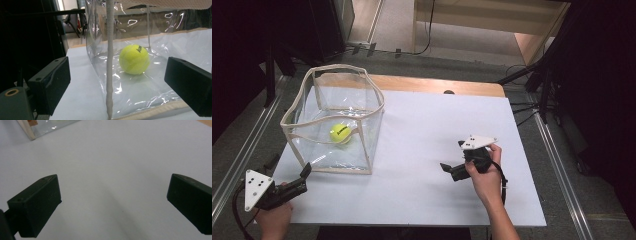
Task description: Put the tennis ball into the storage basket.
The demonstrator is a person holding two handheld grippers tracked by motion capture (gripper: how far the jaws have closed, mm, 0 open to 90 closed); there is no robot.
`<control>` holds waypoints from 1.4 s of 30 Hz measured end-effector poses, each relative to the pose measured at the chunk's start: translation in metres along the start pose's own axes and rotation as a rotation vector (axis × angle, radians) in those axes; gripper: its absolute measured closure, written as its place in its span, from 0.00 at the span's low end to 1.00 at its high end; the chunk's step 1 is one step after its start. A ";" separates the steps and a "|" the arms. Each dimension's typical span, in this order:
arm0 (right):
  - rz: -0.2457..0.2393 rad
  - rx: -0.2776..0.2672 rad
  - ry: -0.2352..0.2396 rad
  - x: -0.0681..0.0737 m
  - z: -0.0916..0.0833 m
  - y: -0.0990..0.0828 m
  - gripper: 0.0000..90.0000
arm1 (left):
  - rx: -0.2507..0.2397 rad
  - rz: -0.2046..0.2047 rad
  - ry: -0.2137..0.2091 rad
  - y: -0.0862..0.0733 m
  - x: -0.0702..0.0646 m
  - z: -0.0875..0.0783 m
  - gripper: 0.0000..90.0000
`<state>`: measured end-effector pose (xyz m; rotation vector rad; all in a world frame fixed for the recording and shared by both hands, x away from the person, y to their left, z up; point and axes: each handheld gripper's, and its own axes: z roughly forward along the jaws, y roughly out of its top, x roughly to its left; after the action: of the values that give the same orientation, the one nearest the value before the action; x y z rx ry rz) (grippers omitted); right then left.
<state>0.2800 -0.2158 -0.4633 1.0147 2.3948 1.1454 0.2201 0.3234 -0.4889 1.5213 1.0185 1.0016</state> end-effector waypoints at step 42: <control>0.186 -0.192 -0.143 -0.030 -0.067 -0.105 0.00 | -0.001 0.008 -0.001 0.000 -0.001 0.000 0.08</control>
<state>0.2164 -0.3202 -0.5023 1.2281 2.0705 1.2900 0.2195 0.3229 -0.4892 1.5260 1.0114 1.0064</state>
